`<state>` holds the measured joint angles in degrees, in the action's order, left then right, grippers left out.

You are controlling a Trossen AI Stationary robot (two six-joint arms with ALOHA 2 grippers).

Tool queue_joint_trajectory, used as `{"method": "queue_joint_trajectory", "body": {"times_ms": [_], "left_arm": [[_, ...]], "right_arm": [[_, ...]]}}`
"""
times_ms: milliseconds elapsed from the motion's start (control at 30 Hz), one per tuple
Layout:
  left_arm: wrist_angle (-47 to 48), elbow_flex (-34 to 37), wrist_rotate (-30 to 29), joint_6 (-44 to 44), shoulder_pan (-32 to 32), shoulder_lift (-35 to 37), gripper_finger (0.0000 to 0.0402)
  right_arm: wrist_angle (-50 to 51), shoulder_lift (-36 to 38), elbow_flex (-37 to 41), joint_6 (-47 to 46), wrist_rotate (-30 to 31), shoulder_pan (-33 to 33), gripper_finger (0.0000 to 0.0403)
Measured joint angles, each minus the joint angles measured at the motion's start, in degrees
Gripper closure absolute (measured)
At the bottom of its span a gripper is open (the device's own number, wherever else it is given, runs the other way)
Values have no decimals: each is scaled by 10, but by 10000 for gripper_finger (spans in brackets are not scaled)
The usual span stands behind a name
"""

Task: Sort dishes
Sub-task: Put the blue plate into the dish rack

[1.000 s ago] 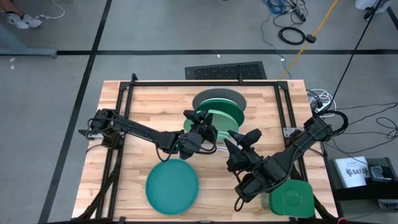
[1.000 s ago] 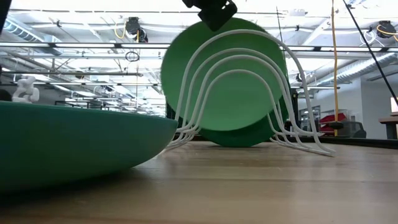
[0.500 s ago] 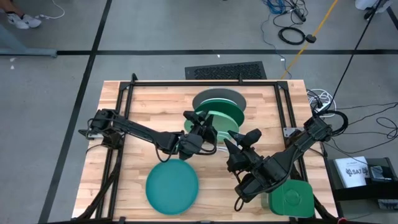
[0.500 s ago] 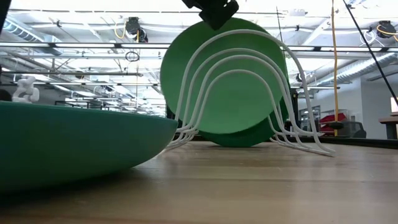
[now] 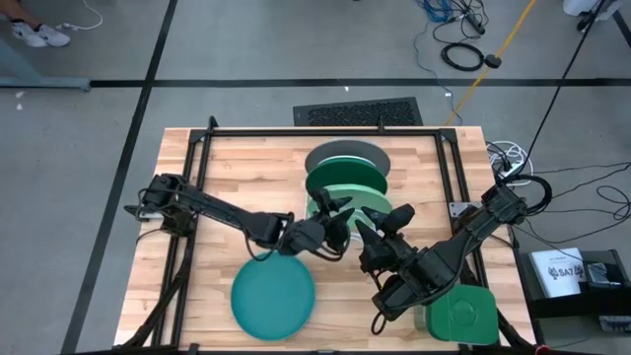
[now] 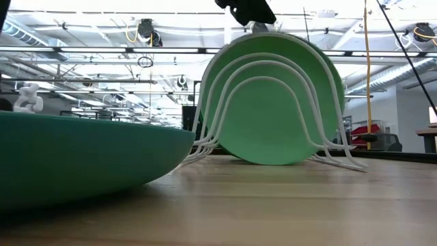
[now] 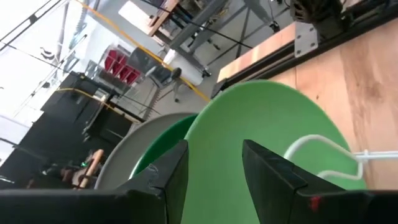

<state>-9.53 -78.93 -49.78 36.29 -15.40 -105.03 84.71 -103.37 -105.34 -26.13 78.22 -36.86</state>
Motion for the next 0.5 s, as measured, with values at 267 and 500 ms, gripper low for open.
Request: {"method": "queue_joint_trajectory", "body": {"times_ms": [267,500], "left_arm": [[15,-30,-61,2,-27,0,251],[259,-32,4,-141,-115,72,251]], "right_arm": [[0,0,0,1,0,0,216],[1,0,0,5,0,-7,216]]}}
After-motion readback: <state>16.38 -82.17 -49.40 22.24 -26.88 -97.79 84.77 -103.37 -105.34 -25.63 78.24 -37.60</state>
